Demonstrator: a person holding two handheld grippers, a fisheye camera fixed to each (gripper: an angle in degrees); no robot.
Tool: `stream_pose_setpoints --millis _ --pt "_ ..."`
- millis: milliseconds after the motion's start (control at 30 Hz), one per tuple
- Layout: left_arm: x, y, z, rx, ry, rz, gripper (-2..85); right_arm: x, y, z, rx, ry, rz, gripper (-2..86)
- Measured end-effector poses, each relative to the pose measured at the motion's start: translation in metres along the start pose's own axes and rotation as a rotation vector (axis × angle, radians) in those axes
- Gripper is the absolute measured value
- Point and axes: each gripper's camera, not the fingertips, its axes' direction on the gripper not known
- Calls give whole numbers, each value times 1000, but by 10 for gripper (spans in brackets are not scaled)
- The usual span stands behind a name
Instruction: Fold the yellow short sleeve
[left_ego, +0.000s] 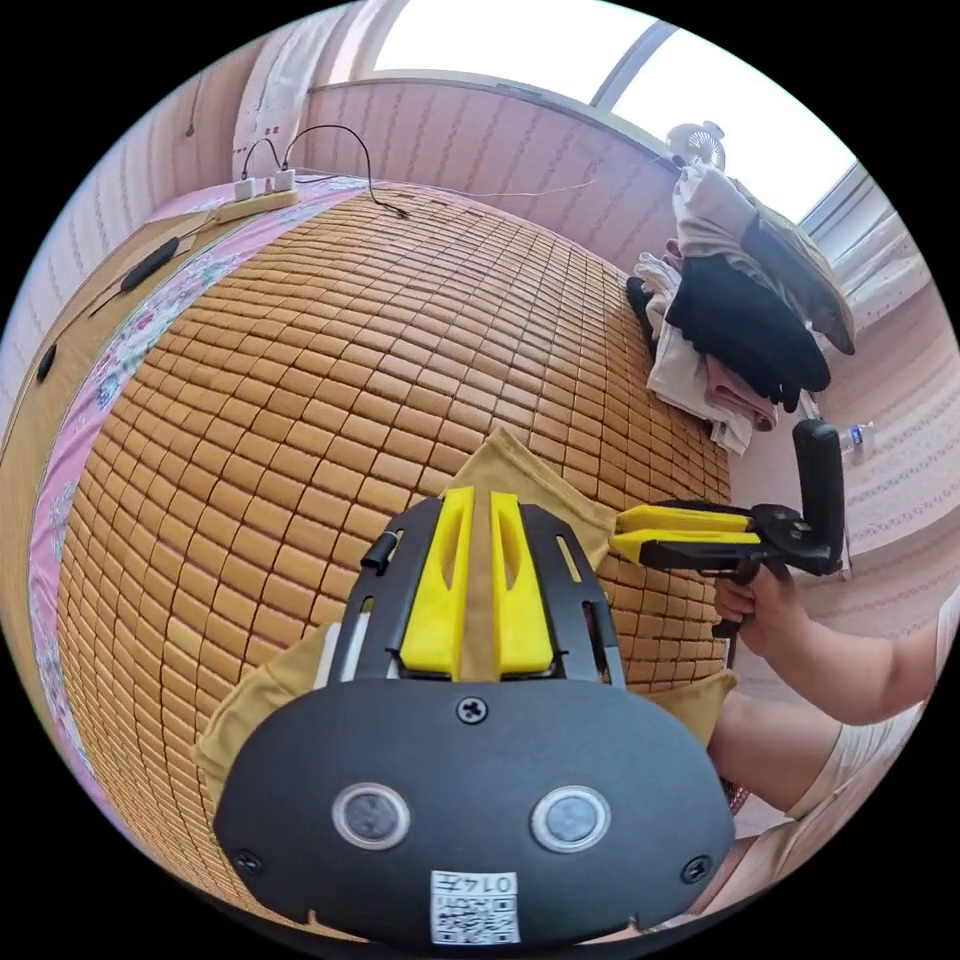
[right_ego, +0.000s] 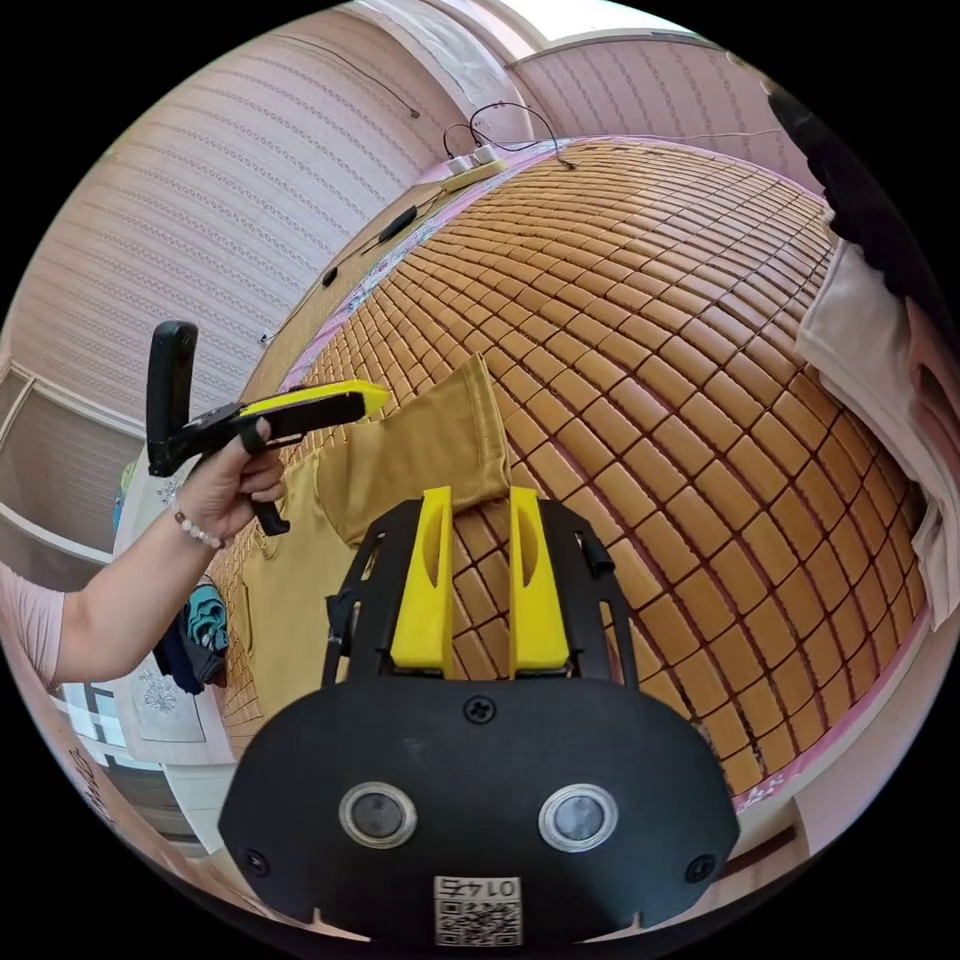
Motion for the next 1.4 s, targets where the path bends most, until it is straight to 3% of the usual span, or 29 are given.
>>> stream_pose_setpoints --millis 200,367,500,633,800,1033,1267,1400 --pt "12 -27 35 -114 -23 79 5 -6 -7 -19 -15 -7 36 33" --pt "18 -26 33 -76 -62 119 -4 -17 -18 -44 -27 7 61 24" --pt "1 -16 7 -36 -6 26 33 -32 -28 -55 -28 30 55 25" --pt "-20 57 -79 169 -6 -94 37 -63 -38 -86 -25 94 5 28" --pt "-49 210 -161 226 -118 -372 15 -121 -52 -126 -35 187 -104 26" --pt "-61 427 -242 228 -245 -893 -1 -304 -81 -92 -241 31 -510 18" --pt "-63 519 -291 346 -315 -1120 1 -547 -83 -14 -442 -186 -896 22" --pt "-78 544 -315 380 -356 -1192 13 -658 -77 16 -478 -181 -1065 36"
